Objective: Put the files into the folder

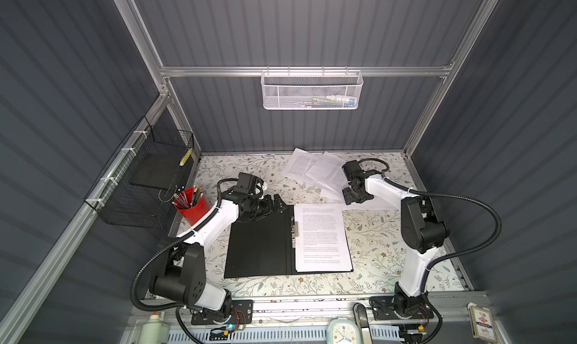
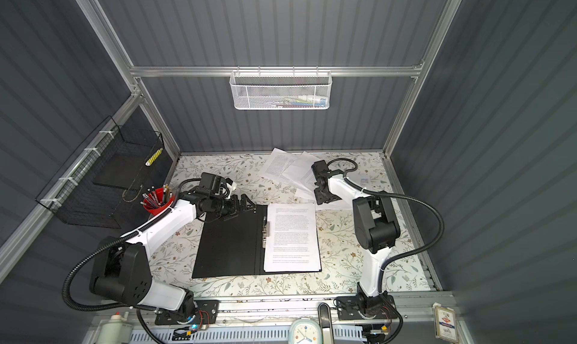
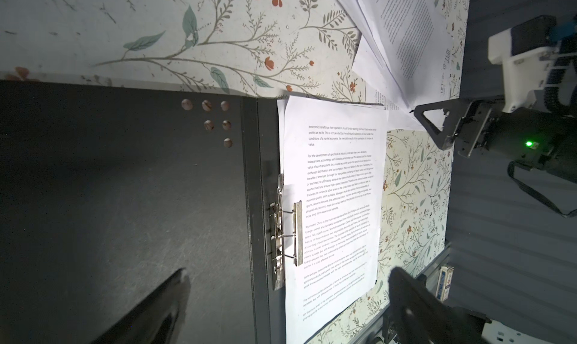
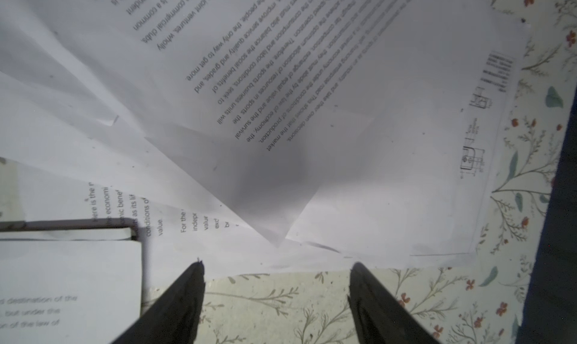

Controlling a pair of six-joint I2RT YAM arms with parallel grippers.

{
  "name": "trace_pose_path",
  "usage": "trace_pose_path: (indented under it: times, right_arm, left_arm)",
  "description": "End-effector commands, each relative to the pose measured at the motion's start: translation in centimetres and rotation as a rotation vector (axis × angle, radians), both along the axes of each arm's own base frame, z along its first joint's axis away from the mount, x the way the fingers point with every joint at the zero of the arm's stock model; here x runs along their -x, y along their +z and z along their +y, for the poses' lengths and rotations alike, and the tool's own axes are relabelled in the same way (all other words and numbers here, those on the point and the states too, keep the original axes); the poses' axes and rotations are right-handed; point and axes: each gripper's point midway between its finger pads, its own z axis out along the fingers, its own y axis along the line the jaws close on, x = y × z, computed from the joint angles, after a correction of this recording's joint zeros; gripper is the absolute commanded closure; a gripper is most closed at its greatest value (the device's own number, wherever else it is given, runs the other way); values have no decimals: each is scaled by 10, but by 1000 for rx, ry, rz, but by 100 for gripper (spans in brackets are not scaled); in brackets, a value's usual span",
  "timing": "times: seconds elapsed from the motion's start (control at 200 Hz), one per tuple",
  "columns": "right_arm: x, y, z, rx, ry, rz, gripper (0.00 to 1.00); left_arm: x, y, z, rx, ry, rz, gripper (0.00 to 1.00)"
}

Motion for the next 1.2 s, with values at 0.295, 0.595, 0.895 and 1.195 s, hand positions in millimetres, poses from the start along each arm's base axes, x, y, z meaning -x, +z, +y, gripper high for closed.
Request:
trace_pose_path:
  times: [0.295,0.595,0.895,1.195]
  right_arm:
    - [-15,-13,-8,138,65,43,33]
    - [-20,-21,-8,166,95,47,41]
    - [-26,-17,-18,235,75,-4,55]
    - [-38,-4,-22,286,52,-90,73]
  left_arm:
    - [-5,9,-5,16,-25,-27,1]
    - [-8,9,-3,9,-16,-23,1]
    - [-8,8,-1,6,-10,-18,0]
    - [-7,7,-2,16,-9,-8,1]
